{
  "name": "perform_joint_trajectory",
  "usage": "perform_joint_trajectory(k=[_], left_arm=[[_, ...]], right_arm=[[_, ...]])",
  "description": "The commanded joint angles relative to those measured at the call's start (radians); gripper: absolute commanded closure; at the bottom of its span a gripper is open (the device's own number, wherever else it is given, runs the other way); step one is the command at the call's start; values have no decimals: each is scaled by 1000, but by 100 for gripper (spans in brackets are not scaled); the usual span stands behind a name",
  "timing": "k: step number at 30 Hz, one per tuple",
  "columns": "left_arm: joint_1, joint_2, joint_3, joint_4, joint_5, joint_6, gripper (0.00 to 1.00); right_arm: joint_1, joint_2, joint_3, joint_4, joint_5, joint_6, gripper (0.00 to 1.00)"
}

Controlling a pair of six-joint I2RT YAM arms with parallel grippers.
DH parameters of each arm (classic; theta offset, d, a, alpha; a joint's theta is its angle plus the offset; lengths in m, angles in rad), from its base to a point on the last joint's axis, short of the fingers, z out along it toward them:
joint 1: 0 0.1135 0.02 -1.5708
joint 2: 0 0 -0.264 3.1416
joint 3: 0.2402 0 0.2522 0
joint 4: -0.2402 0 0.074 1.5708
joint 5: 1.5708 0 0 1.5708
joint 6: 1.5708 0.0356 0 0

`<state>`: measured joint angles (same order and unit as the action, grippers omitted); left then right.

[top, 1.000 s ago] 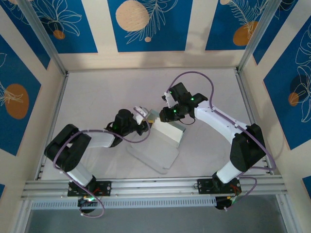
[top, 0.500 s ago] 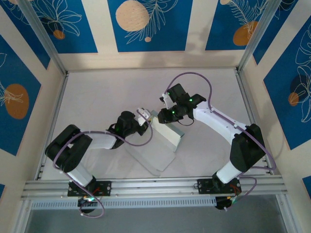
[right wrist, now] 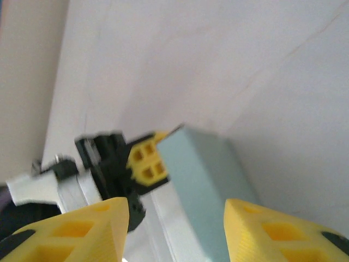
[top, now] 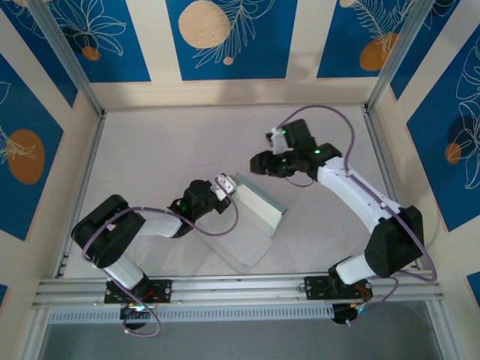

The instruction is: Fold the paper box

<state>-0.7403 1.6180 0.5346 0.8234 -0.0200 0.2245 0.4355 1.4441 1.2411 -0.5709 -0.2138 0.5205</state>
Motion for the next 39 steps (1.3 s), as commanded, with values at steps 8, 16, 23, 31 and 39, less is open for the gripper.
perform_joint_trajectory(k=[8,16,23,31,39], left_arm=[[-14,-28,-25,38,9,68,100],[-13,1,-11,26,22,72,100],[-11,31,-10,54,69,47,92],[-10,41,3,52,77,41,85],[-10,63,10,76,48,33,87]], right_arm=[[-61,302,9,8,-164,68,58],[4,404,-18,99,-343,47,61],[14,414,-16,100,-350,30,62],[17,415,-16,93,-348,17,62],[26,424,-18,93,-366,1,66]])
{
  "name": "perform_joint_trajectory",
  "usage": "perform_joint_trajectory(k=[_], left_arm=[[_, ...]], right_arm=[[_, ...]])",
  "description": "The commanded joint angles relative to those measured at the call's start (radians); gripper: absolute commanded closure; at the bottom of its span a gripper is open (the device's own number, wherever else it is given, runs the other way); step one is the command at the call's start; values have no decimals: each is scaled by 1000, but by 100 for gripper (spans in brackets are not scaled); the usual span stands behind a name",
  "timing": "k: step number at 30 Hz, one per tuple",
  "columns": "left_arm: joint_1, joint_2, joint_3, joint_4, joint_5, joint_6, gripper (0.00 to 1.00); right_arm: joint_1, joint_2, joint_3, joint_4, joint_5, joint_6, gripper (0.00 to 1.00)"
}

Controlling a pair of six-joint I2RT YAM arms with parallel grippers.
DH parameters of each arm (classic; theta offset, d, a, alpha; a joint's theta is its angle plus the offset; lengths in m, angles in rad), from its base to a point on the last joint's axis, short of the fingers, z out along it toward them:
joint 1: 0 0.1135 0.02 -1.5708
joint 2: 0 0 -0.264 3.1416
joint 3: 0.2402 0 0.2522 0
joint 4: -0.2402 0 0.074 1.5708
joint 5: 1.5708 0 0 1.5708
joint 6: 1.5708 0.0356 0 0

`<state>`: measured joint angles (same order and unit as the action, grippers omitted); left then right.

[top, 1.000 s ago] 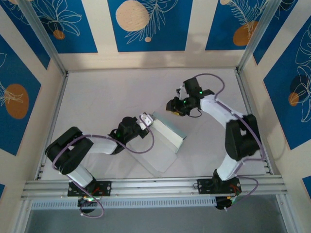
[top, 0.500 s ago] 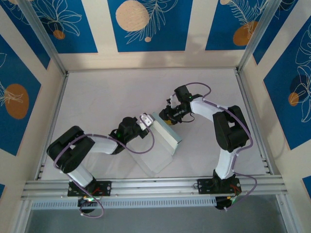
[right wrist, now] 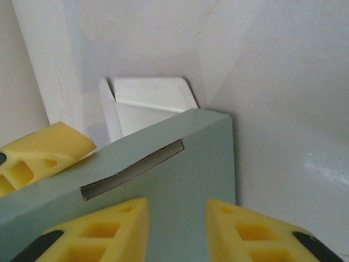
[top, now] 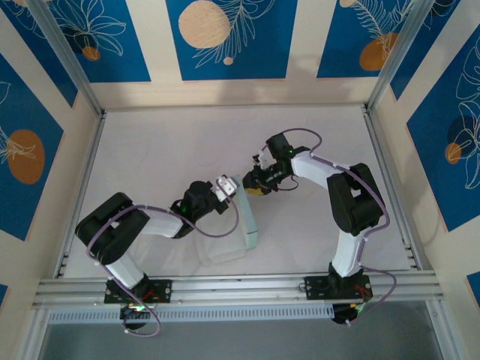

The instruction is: Fold the paper box

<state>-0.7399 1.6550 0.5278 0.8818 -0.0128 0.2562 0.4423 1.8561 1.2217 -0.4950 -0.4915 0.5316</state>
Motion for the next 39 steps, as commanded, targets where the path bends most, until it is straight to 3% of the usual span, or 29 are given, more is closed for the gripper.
perform_joint_trajectory(k=[1,6,10,12,20,39], left_arm=[[-9,29,17,22,41,2,90],[-9,40,14,47,44,-12,100],[-9,42,11,80,37,-39,100],[-9,47,10,90,11,-38,90],[6,31,-36,144,-26,9,80],[74,-73,-45,24,39,15,74]], right_arm=[[21,13,1,18,-96,-11,66],[21,15,-9,30,-106,-8,67],[11,25,-22,64,-151,18,67],[5,31,-18,62,-162,11,67],[-26,51,33,-24,-181,-94,69],[-49,73,116,-116,-120,-162,68]])
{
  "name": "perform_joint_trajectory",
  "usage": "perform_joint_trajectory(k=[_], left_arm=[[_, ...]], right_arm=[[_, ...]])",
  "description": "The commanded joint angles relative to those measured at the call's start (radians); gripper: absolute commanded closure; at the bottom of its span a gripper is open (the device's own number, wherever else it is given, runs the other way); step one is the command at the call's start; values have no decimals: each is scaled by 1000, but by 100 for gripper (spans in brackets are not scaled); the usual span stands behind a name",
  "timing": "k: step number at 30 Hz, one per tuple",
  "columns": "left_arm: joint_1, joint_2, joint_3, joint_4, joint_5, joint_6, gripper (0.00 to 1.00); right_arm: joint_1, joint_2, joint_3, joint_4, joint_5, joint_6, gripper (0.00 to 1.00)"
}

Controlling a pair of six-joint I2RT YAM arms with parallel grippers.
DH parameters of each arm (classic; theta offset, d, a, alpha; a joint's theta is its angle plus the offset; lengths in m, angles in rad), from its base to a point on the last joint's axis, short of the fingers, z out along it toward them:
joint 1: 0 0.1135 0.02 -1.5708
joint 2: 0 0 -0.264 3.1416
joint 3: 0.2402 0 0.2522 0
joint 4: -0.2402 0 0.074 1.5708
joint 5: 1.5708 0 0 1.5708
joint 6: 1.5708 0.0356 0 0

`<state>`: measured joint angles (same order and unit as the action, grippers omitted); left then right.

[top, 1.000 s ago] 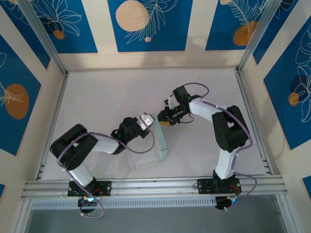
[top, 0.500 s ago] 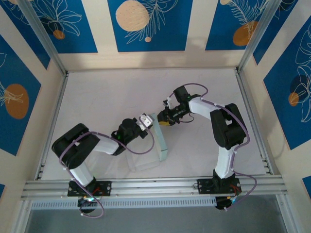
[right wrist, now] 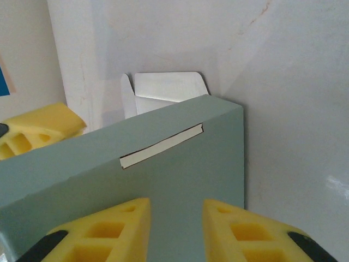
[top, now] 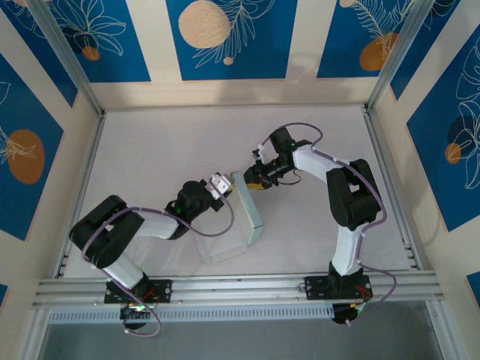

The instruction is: Fold the paper box

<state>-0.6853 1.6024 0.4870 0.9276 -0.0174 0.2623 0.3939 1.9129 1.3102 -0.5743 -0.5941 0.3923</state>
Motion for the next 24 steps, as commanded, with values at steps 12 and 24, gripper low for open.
perform_joint_trajectory(k=[12,24], left_arm=[[141,36,42,-31,339,-39,56],[147,109,168,-141,437,-10,56]], right_arm=[[11,41,51,-60,-41,-44,69],[34,67,69,-65,-90,-59,73]])
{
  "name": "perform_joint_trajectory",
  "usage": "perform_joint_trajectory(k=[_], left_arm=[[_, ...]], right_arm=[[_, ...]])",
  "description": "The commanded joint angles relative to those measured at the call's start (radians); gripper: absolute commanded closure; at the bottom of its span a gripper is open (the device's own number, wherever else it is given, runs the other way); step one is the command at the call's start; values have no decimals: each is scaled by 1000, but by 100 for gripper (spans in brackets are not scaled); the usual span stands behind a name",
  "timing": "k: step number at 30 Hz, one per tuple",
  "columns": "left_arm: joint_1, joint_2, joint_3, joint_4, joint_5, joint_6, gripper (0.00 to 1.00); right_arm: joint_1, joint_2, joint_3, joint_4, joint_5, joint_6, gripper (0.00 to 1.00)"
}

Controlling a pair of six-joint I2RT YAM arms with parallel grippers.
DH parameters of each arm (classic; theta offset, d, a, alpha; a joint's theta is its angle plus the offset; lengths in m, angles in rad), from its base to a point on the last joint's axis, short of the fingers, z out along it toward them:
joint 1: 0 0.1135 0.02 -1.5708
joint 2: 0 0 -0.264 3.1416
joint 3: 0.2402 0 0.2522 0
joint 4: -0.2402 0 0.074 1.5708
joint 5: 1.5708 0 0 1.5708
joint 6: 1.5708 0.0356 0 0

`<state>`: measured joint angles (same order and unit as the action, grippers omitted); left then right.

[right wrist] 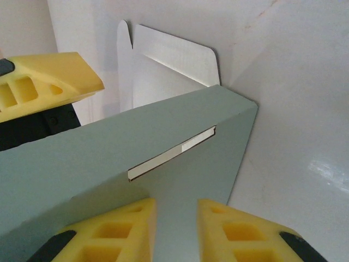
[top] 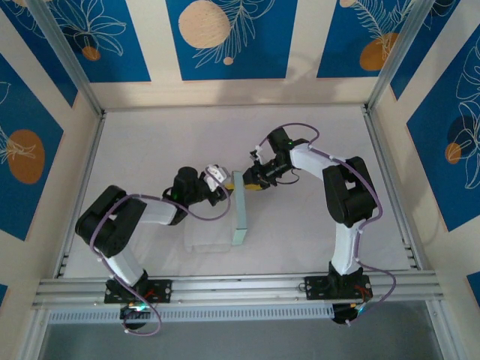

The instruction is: Fold the paper box

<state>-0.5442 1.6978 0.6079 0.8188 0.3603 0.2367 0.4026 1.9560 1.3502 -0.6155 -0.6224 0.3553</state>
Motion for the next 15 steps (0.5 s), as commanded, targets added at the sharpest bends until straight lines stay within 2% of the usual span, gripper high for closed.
perform_joint_trajectory(k=[1,9,12,15], left_arm=[[6,18,56,-44,69,21,55],[6,41,110,-103,129,28,58],[6,48,118,-105,170,26,64],[6,52,117,-91,203,10,74]], right_arm=[[28,25,30,-24,-67,-25,73],[41,43,48,-29,-105,-32,74],[48,47,63,-39,-117,-38,74],[51,54,82,-54,-113,-40,75]])
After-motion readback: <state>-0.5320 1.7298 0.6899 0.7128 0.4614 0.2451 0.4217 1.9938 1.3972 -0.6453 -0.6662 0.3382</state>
